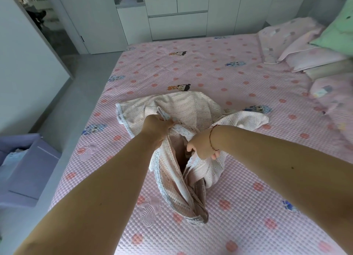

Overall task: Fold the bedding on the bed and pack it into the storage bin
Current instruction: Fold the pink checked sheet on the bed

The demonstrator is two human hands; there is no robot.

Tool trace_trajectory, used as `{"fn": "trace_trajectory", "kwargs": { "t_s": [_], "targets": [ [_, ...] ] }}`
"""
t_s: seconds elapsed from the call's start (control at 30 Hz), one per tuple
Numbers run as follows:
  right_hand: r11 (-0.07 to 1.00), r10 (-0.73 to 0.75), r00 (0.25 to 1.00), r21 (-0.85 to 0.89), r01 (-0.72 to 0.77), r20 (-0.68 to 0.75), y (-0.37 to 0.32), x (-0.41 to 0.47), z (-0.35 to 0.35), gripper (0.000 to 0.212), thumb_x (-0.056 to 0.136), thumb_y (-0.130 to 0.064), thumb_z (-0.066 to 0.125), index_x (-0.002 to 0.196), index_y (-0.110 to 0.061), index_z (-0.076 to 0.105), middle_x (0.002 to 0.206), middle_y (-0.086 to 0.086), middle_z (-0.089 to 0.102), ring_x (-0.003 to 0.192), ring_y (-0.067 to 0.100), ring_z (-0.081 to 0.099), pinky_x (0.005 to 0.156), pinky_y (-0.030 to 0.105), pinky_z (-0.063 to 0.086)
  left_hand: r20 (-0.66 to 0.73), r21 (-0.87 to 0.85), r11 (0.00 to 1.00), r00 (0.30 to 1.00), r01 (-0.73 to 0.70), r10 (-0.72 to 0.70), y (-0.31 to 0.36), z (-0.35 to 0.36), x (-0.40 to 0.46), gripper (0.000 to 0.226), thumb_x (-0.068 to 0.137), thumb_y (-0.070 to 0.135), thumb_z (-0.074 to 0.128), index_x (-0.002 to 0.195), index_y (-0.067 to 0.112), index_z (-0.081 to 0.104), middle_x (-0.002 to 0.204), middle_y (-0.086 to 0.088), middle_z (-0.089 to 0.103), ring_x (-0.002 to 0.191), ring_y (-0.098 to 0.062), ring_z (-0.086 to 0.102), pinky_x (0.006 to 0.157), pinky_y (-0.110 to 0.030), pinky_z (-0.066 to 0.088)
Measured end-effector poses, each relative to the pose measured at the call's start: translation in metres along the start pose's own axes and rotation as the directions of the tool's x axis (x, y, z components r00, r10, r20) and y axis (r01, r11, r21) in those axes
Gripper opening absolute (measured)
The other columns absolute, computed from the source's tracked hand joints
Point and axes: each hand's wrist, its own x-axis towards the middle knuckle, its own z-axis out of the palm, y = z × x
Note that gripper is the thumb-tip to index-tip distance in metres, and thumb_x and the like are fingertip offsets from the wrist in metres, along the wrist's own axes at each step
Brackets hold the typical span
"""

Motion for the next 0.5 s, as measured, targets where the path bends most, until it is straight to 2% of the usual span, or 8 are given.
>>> {"fn": "trace_trajectory", "kwargs": {
  "t_s": [0.1, 0.2, 0.23, 0.3, 0.37, 0.4, 0.47, 0.5],
  "targets": [
    [0.999, 0.034, 0.998, -0.024, -0.033, 0.052, 0.002, 0.001, 0.001, 0.074, 0.085, -0.005, 0.042, 0.149, -0.032, 0.017, 0.084, 0.015, 0.071, 0.070, 0.023, 0.070, 0.076, 0.040, 0.059, -0.018, 0.025, 1.000, 1.000, -0.008, 0.008, 0.003, 0.005, 0.003, 0.021, 0.078, 0.003, 0.077, 0.079, -0.012, 0.062, 0.089, -0.022, 0.068, 0.092, -0.035, 0.069, 0.086, -0.049, 0.056],
    [0.995, -0.020, 0.996, 0.098, 0.012, 0.084, 0.012, -0.002, 0.003, 0.077, 0.081, 0.005, 0.044, 0.147, -0.032, 0.028, 0.118, 0.016, 0.063, 0.081, 0.024, 0.070, 0.067, 0.030, 0.056, -0.026, 0.016, 1.000, 1.000, -0.001, 0.002, 0.006, 0.008, 0.005, 0.036, 0.079, 0.004, 0.076, 0.101, -0.019, 0.060, 0.100, -0.026, 0.068, 0.092, -0.034, 0.070, 0.086, -0.052, 0.056],
    [0.994, -0.048, 0.997, 0.106, 0.040, 0.067, 0.017, -0.005, 0.004, 0.076, 0.079, 0.006, 0.045, 0.143, -0.033, 0.035, 0.129, 0.014, 0.056, 0.088, 0.023, 0.069, 0.070, 0.029, 0.057, -0.032, 0.016, 1.000, 0.999, 0.002, -0.001, 0.007, 0.008, 0.007, 0.037, 0.079, 0.005, 0.076, 0.102, -0.018, 0.060, 0.102, -0.027, 0.068, 0.094, -0.035, 0.070, 0.086, -0.052, 0.056],
    [0.995, -0.090, 0.996, -0.034, 0.091, 0.017, 0.021, -0.008, 0.005, 0.068, 0.081, 0.004, 0.045, 0.137, -0.035, 0.045, 0.135, 0.007, 0.049, 0.103, 0.022, 0.063, 0.082, 0.032, 0.056, -0.036, 0.011, 1.000, 0.999, 0.005, -0.004, 0.008, 0.008, 0.010, 0.032, 0.079, 0.005, 0.077, 0.099, -0.015, 0.062, 0.102, -0.026, 0.069, 0.094, -0.034, 0.070, 0.086, -0.050, 0.056],
    [0.959, -0.099, 0.995, -0.265, 0.099, 0.012, 0.016, -0.013, 0.010, 0.058, 0.088, 0.001, 0.043, 0.138, -0.027, 0.046, 0.128, 0.002, 0.050, 0.104, 0.019, 0.057, 0.078, 0.026, 0.050, -0.048, 0.010, 1.000, 0.999, 0.014, -0.013, 0.010, 0.008, 0.011, 0.032, 0.078, 0.005, 0.078, 0.098, -0.015, 0.062, 0.101, -0.025, 0.069, 0.093, -0.033, 0.070, 0.086, -0.049, 0.057],
    [0.931, -0.079, 0.997, -0.356, 0.077, 0.008, 0.012, -0.016, 0.013, 0.051, 0.091, -0.001, 0.043, 0.137, -0.020, 0.047, 0.114, 0.000, 0.053, 0.092, 0.016, 0.056, 0.068, 0.022, 0.045, -0.048, 0.010, 1.000, 0.999, 0.018, -0.018, 0.010, 0.008, 0.011, 0.034, 0.078, 0.005, 0.078, 0.100, -0.015, 0.062, 0.101, -0.025, 0.069, 0.092, -0.033, 0.070, 0.086, -0.049, 0.057],
    [0.900, -0.055, 0.994, -0.436, 0.009, -0.093, 0.010, -0.017, 0.021, 0.035, 0.091, -0.004, 0.048, 0.125, -0.010, 0.054, 0.088, -0.001, 0.052, 0.068, 0.013, 0.047, 0.055, 0.021, 0.039, -0.052, 0.002, 1.000, 0.998, 0.019, -0.018, 0.013, 0.006, 0.013, 0.038, 0.076, 0.005, 0.079, 0.102, -0.017, 0.062, 0.100, -0.026, 0.069, 0.091, -0.035, 0.070, 0.084, -0.050, 0.057],
    [0.909, -0.035, 0.985, -0.414, -0.038, -0.167, 0.012, -0.016, 0.024, 0.031, 0.090, -0.004, 0.050, 0.120, -0.008, 0.054, 0.082, 0.000, 0.051, 0.066, 0.014, 0.046, 0.052, 0.022, 0.037, -0.055, 0.010, 1.000, 0.998, 0.012, -0.011, 0.012, 0.004, 0.017, 0.039, 0.075, 0.007, 0.081, 0.101, -0.017, 0.062, 0.099, -0.027, 0.069, 0.090, -0.036, 0.070, 0.084, -0.053, 0.057]
  ]
}}
